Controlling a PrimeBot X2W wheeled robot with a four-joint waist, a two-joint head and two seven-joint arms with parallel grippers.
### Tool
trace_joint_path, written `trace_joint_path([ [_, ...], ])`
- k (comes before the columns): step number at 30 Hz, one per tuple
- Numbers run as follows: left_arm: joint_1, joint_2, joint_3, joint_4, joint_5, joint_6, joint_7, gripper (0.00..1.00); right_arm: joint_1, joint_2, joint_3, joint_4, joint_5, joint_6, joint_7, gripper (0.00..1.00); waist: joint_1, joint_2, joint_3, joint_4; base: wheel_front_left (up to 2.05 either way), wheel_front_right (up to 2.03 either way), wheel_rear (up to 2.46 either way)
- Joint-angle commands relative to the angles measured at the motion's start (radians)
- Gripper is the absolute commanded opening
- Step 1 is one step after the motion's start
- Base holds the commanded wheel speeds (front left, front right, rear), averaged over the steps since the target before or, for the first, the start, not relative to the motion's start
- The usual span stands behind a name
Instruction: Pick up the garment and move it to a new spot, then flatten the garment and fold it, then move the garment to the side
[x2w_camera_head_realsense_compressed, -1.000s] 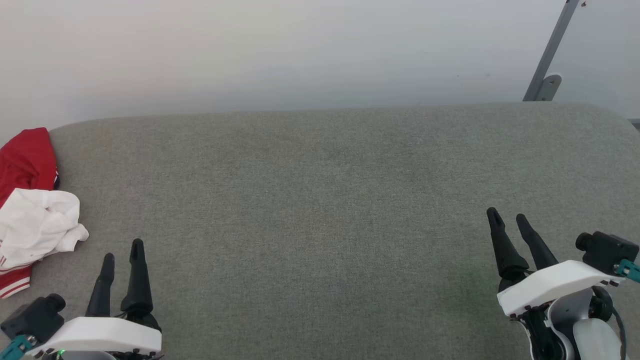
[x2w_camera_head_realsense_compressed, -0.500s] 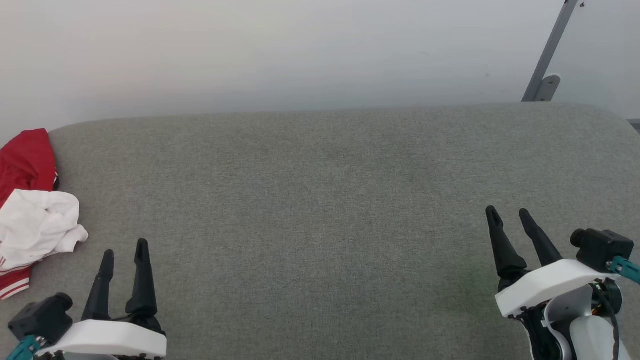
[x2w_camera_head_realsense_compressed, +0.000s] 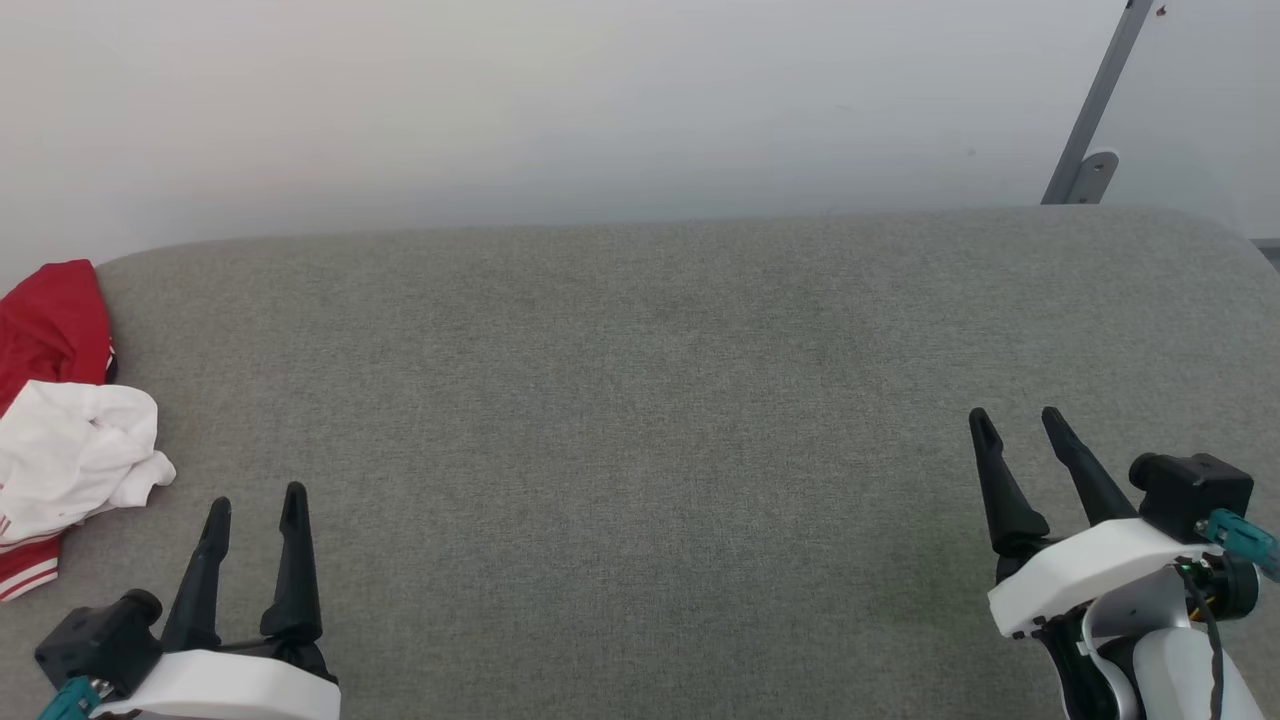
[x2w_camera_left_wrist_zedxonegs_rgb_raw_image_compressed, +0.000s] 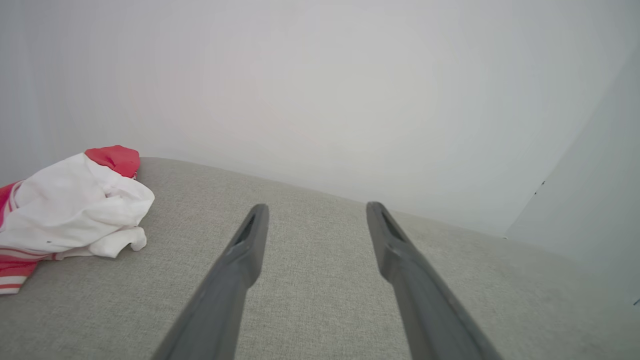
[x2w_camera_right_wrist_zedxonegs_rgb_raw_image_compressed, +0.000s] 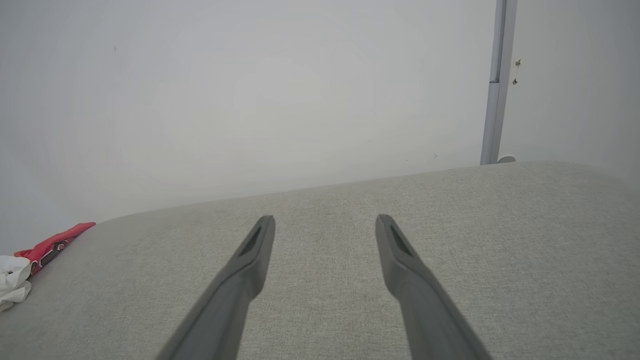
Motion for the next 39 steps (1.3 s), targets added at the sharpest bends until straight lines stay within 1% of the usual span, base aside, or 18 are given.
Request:
trace_joint_path([
  [1, 0.004, 0.004, -0.001, -0.009, 0.018, -0.005, -0.005, 1.0, -0.018, -0.003, 0.004, -0.007, -0.017, 0.0, -0.005, 1.0, 0.0, 0.0, 0.0, 0.0, 0.0, 0.0, 0.0],
  [23, 0.023, 0.024, -0.019, -0.025, 0.132, -0.008, -0.048, 1.0, -0.016, -0.015, 0.001, -0.021, -0.175, 0.0, -0.031, 1.0, 0.0, 0.0, -0.001, -0.003, 0.0, 0.0, 0.0],
  [35, 0.01, 0.024, -0.027, -0.014, 0.117, -0.01, -0.047, 1.0, -0.012, -0.011, -0.005, -0.018, -0.182, 0.0, -0.029, 1.0, 0.0, 0.0, -0.004, 0.001, 0.0, 0.0, 0.0],
  [39, 0.01, 0.02, -0.018, -0.003, 0.105, 0.003, -0.041, 1.0, -0.01, -0.01, 0.013, -0.024, -0.17, 0.0, -0.028, 1.0, 0.0, 0.0, -0.008, 0.015, 0.0, 0.0, 0.0],
])
